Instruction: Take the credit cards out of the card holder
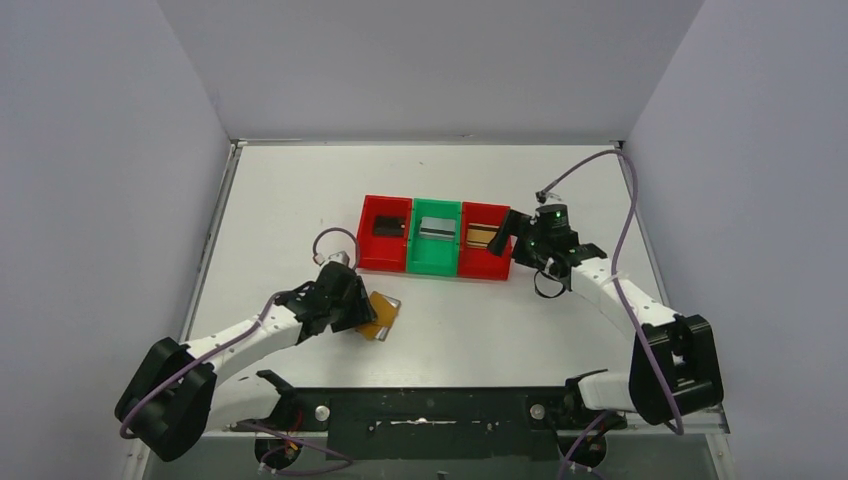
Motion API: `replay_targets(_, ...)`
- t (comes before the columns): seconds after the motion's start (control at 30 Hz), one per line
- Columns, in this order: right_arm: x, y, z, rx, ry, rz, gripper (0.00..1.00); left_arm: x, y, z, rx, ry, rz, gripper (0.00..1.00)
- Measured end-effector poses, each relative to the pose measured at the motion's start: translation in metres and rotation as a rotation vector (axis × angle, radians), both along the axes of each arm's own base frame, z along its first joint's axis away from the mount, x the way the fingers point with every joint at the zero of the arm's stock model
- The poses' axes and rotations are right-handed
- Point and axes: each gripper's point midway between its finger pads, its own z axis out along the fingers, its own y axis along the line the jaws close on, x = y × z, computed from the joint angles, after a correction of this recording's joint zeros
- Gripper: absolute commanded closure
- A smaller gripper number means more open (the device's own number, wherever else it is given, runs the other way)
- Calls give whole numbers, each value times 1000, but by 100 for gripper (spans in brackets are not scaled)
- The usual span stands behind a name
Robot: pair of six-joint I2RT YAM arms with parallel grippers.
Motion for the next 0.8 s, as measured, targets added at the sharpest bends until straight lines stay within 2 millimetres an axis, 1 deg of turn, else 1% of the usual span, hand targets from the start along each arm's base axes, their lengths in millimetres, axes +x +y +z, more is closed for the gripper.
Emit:
replay_targets(0.13, 20, -7, 5, -49, -1, -44, 7, -7, -1, 1, -17, 2, 10, 40)
replay_targets(0.17, 27, -8, 5, -65, 1, -58, 7, -8, 0, 1, -13, 5, 15, 37)
replay_targets(0.27, 38, -14, -4, -124, 26, -97, 7, -8, 5, 3, 20, 12, 27, 34)
replay_targets(0.4, 32, -22, -24, -229, 85, -125, 8, -1, 9, 11, 54, -5, 34, 32)
replay_targets(0.47, 27, -27, -29, -271, 103, -129, 8, 1, 9, 15, 60, -16, 37, 30)
replay_targets(0.57, 26, -36, -30, -323, 100, -139, 9, 1, 11, 16, 66, -21, 34, 27)
replay_targets(0.63, 28, -43, -29, -347, 93, -142, 9, 1, 12, 17, 71, -27, 28, 27)
replay_targets(0.8, 29, -51, -27, -382, 81, -125, 11, 1, 13, 18, 80, -34, 18, 27)
